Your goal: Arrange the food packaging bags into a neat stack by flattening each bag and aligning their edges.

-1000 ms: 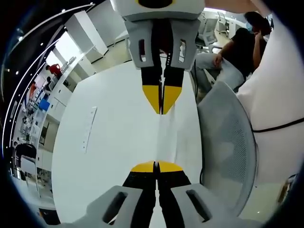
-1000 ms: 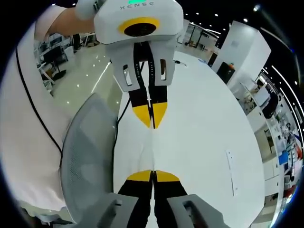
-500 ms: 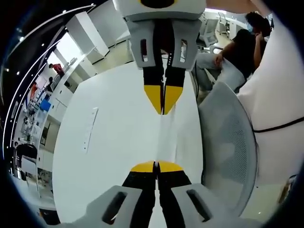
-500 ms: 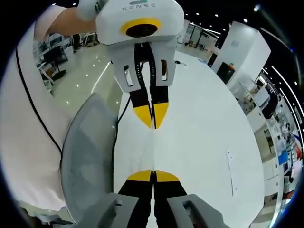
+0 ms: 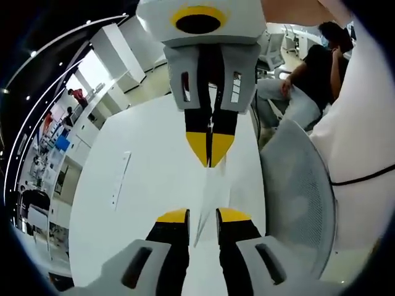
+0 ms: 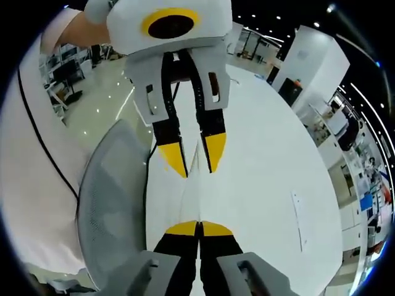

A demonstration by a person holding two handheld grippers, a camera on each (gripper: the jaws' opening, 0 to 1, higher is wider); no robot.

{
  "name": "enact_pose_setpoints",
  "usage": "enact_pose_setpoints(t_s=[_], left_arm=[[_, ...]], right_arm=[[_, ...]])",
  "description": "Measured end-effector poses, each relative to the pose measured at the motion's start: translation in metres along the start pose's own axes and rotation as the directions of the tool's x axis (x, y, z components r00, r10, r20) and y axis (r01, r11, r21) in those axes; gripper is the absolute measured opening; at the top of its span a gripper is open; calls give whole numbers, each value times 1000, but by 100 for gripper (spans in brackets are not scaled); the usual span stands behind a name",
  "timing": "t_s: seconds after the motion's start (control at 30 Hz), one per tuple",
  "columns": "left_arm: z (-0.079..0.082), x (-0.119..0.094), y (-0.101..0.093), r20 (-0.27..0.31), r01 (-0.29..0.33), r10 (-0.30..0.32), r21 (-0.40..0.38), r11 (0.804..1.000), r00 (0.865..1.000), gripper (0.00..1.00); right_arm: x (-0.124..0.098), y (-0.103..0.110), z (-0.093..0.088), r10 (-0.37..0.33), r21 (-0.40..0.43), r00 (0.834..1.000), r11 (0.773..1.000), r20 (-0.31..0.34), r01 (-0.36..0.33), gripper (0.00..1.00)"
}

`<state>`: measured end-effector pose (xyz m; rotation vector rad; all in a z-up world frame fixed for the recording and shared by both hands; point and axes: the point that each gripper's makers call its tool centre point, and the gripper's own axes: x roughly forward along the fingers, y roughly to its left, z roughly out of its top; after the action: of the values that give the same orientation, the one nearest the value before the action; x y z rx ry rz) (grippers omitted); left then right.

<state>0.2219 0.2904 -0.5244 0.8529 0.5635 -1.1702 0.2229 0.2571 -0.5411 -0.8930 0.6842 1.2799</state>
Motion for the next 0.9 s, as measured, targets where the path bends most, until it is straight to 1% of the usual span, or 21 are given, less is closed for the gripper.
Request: enact_pose_setpoints(t_s=[0.2, 0.33, 0.5, 0.57, 0.67, 0.9], left_arm=[[22, -2, -5, 54, -1, -1, 20, 1000, 999, 12], [32, -2, -12, 74, 25, -28, 31, 999, 997, 8], [32, 4, -18, 61, 38, -41, 44, 998, 997, 7], [29, 7, -21, 44, 44, -46, 54, 998, 998, 7], [28, 9, -23, 31, 47, -49, 71, 996, 998, 7], [25, 15, -21, 14, 42, -43, 80, 996, 999, 6]], right_arm=[[0, 0, 0, -10, 6, 1000, 1000, -7, 10, 0], [0, -1, 1, -12, 9, 1000, 1000, -10, 12, 0], [0, 0, 2, -16, 9, 1000, 1000, -12, 16, 0], [-1, 0, 3, -12, 17, 1000, 1000, -3, 12, 0], [-1, 1, 3, -15, 21, 1000, 1000, -8, 15, 0], [0, 5, 8, -12, 21, 1000, 1000, 0, 12, 0]])
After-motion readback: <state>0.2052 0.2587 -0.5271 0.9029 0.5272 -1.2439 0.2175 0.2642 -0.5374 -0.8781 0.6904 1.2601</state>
